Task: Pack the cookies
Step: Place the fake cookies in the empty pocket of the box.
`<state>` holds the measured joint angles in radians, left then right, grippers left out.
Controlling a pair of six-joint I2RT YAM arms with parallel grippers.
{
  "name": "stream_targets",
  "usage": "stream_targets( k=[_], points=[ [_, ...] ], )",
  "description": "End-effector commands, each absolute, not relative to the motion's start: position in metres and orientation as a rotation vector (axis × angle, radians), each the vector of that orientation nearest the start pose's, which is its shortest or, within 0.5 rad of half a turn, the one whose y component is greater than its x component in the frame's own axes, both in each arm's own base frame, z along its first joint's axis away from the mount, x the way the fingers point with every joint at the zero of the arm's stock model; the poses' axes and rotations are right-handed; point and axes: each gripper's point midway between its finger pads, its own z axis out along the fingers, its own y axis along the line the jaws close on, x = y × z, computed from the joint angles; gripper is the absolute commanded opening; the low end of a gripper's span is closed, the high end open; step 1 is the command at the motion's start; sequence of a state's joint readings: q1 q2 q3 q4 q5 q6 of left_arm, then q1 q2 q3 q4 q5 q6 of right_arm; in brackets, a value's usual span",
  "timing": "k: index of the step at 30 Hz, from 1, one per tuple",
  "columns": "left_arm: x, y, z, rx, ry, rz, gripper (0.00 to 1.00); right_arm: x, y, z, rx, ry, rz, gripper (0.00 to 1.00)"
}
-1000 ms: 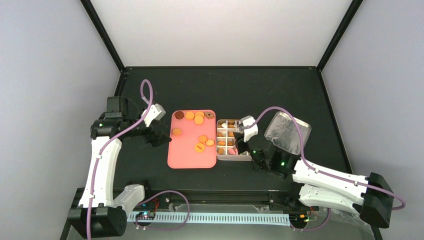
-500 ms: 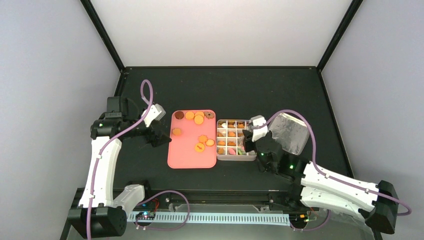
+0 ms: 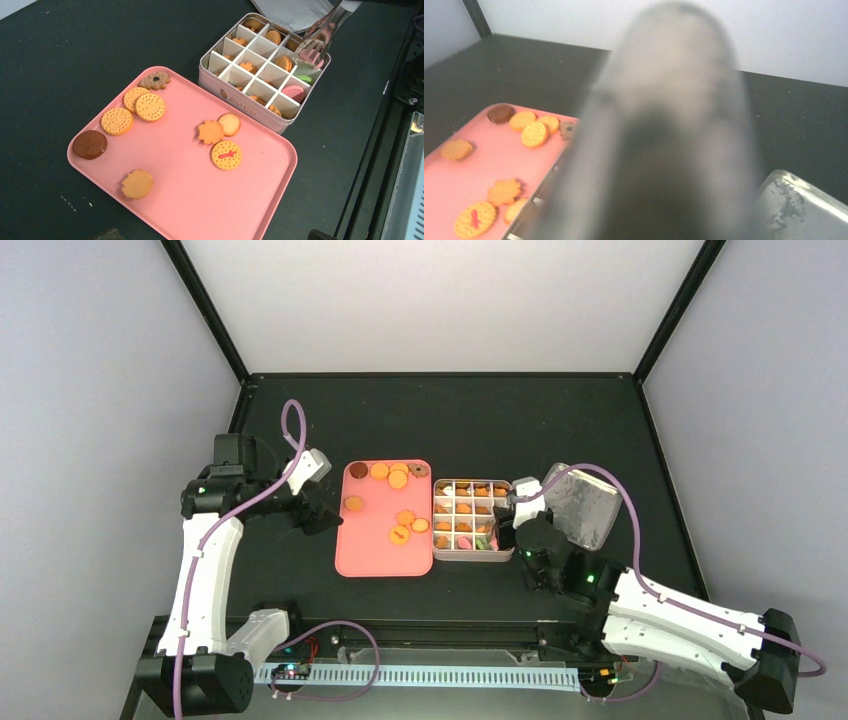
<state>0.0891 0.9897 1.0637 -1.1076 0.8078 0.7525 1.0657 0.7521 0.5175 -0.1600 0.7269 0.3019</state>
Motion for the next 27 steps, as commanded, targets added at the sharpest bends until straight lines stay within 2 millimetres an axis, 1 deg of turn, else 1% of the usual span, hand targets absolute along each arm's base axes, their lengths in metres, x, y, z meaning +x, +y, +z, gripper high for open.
stream_targets(
  k=[1, 7, 12, 17, 21, 24, 27],
  points=[
    [0.220, -0.108, 0.260, 1.027, 2.012, -0.617, 0.99, 0.230, 0.173, 0.219, -0.216, 1.863, 0.200, 0.47],
    [0.219, -0.108, 0.260, 1.035, 2.012, -0.613, 0.99, 0.230, 0.170, 0.242, -0.226, 1.814, 0.192, 0.47],
    [0.219, -0.108, 0.261, 1.036, 2.009, -0.612, 0.99, 0.229, 0.172, 0.258, -0.247, 1.788, 0.208, 0.40],
    [0.219, -0.108, 0.261, 1.035, 2.010, -0.613, 0.99, 0.228, 0.183, 0.257, -0.276, 1.797, 0.251, 0.32],
    [0.219, -0.107, 0.261, 1.039, 2.012, -0.607, 0.99, 0.228, 0.185, 0.253, -0.282, 1.805, 0.251, 0.26],
    [0.219, -0.107, 0.261, 1.041, 2.010, -0.605, 0.99, 0.228, 0.184, 0.258, -0.285, 1.795, 0.240, 0.25],
    [0.219, -0.107, 0.262, 1.039, 2.011, -0.610, 0.99, 0.229, 0.180, 0.269, -0.289, 1.777, 0.207, 0.25]
  ],
)
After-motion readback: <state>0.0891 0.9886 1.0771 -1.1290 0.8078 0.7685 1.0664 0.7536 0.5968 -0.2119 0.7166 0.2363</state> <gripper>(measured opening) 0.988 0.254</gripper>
